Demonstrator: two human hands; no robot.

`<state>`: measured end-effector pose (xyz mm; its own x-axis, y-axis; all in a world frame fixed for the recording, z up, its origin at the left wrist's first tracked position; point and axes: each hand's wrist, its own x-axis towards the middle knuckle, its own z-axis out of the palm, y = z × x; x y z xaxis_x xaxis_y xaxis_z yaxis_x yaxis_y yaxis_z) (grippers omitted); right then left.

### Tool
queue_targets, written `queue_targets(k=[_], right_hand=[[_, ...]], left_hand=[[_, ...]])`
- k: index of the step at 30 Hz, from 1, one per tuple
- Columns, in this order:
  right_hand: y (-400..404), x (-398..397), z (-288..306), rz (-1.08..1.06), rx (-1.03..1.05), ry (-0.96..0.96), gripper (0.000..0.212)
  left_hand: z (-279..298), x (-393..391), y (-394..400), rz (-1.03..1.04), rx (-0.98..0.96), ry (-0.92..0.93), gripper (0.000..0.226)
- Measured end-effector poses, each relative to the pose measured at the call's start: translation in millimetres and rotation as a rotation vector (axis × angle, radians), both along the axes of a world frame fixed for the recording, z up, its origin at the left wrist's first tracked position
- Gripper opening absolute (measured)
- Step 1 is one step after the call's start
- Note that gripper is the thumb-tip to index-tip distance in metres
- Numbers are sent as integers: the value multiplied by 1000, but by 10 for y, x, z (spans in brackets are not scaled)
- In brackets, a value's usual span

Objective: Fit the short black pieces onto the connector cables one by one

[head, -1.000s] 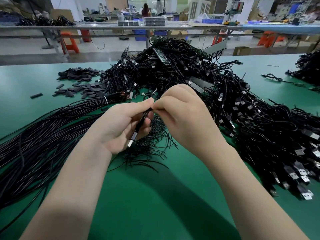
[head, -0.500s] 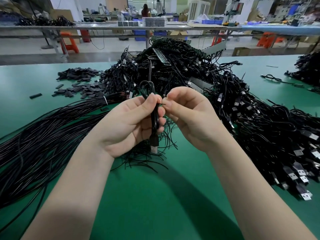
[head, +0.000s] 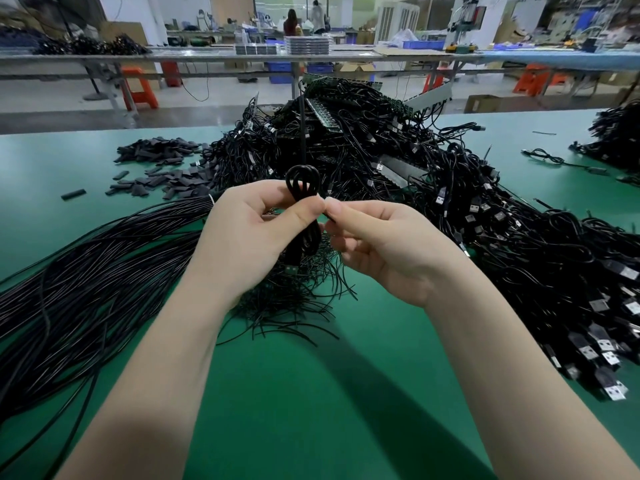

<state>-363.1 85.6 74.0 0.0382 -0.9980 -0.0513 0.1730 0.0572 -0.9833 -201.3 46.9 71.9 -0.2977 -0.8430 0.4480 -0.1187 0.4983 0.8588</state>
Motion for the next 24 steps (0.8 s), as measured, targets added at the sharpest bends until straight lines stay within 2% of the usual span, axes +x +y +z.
queue_targets(k=[9,14,16,18,20,22,24], right_hand=[[0,-55,19,136,62,-113,11],[15,-47,26,94,15,-95,12],[17,-32,20,32,-82,25,8],[8,0,15,-64,-237,226,6],[-15,40,-11,-210,-434,487,9],[-27,75,-44,-359,-734,787,6],[-40,89,-81,-441,-1028,1057,6]], left_hand=[[5,-6,13,-18,3,13,6],[6,-7,12,-1,-17,28,10],[-8,-9,3,37,-30,29,5],[-27,-34,7,76,-42,38,2],[-42,-83,23,115,-18,66,15],[-26,-104,33,103,165,152,27],[19,-92,34,-9,509,268,31]])
